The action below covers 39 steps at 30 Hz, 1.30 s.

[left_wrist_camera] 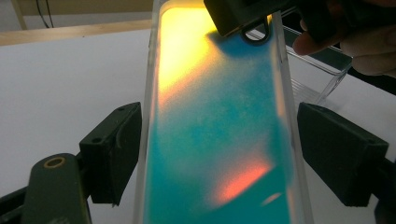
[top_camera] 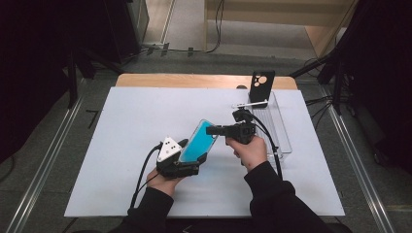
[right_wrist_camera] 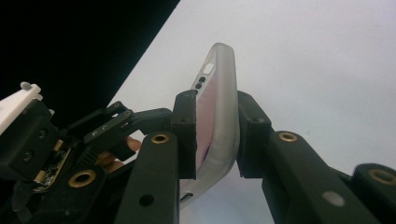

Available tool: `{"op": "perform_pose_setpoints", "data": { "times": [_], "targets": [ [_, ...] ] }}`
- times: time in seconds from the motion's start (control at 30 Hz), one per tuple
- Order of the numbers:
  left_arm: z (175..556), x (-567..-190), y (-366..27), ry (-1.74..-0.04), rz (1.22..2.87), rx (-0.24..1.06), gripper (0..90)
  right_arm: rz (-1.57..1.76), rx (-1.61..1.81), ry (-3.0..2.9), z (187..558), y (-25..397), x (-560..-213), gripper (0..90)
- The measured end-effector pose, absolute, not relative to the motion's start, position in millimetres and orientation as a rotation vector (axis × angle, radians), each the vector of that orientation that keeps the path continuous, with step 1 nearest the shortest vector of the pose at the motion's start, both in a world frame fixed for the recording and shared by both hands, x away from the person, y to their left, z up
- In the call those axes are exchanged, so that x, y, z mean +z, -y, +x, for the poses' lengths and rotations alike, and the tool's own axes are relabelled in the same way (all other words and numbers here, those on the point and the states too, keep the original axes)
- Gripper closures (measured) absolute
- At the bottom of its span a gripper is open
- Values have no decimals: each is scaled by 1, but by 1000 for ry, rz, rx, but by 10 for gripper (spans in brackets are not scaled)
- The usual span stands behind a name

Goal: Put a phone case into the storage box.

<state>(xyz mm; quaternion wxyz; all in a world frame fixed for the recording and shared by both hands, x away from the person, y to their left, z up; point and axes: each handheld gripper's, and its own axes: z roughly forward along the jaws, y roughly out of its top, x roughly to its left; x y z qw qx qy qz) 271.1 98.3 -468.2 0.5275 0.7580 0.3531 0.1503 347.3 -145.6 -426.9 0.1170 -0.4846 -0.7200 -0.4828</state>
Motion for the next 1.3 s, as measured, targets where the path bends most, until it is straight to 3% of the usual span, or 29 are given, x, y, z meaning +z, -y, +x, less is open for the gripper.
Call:
{"op": "perform_pose_setpoints", "data": {
  "times": [0.53, 1.3],
  "targets": [
    [269, -464, -93, -817, 1832, 393, 168, -1424, -1400, 1980, 347, 151, -421, 762],
    [277, -444, -96, -862, 1975, 158, 146, -1433, -1414, 2185, 341, 162, -407, 768]
  ]
}}
